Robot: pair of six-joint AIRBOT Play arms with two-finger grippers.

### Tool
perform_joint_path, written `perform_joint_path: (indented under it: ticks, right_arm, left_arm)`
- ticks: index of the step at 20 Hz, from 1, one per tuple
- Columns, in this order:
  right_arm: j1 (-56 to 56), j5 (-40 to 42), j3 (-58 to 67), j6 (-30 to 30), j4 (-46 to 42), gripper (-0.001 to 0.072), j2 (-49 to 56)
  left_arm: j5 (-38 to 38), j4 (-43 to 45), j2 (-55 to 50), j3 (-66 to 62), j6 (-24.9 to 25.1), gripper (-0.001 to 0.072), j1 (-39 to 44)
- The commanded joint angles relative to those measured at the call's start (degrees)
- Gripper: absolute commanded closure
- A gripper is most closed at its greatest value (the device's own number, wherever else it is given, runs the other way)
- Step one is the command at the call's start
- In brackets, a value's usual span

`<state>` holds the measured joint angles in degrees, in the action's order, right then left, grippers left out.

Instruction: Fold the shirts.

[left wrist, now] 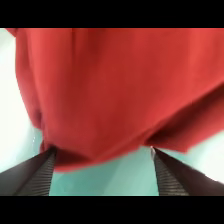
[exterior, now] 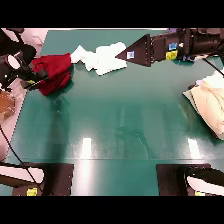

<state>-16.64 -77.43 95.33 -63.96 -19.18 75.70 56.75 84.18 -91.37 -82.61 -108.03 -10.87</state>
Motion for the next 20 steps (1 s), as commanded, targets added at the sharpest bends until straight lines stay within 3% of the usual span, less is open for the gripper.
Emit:
perform_joint_path:
  ticks: [1, 3, 4, 5, 6, 7, 9, 11, 13, 17, 20]
  right_arm:
    - [0.0, -0.7, 0.0, -0.1, 0.0, 0.0193, 0.0]
    - [0.0, -0.7, 0.0, -0.1, 0.0, 0.0194, 0.0]
    - [0.0, -0.7, 0.0, -0.1, 0.0, 0.0193, 0.0]
    - [0.0, -0.8, 0.0, -0.1, 0.0, 0.0194, 0.0]
    - [0.0, -0.8, 0.0, -0.1, 0.0, 0.0194, 0.0]
    - [0.0, -0.7, 0.0, -0.1, 0.0, 0.0194, 0.0]
    - [0.0, -0.9, 0.0, -0.1, 0.0, 0.0194, 0.0]
    - [0.3, -1.1, 0.0, -0.1, -0.4, 0.0194, 0.0]
    - [1.5, -1.4, 0.0, -0.1, -0.4, 0.0194, 0.0]
    - [7.2, -2.2, 0.0, -0.8, 1.0, 0.0195, 0.0]
    - [13.2, -2.1, 0.0, -1.1, 3.1, 0.0206, -1.4]
  left_arm:
    - [-4.7, 2.6, -3.6, 0.0, 1.0, -0.0013, -0.4]
    - [-7.8, 4.6, -4.8, 0.0, 0.9, -0.0003, -0.4]
    - [-9.2, 5.3, -5.0, 0.0, 0.9, 0.0126, -0.4]
    - [-10.9, 5.3, -5.1, 0.0, 0.9, 0.0308, -0.4]
    - [-12.7, 5.0, -5.1, 0.0, 1.0, 0.0609, -0.4]
    - [-13.9, 3.3, -5.1, -0.3, 1.4, 0.0682, -0.2]
    - [-14.3, -7.1, -5.1, -0.9, 5.4, 0.0685, -0.1]
    - [-11.2, -25.2, -4.8, -0.9, 17.4, 0.0686, 1.5]
    - [-3.9, -36.4, -4.7, -0.9, 24.2, 0.0686, 6.4]
    - [6.9, -39.4, -4.7, -0.9, 25.2, 0.0686, 22.5]
    - [6.1, -41.0, -4.6, -0.9, 24.4, 0.0686, 35.4]
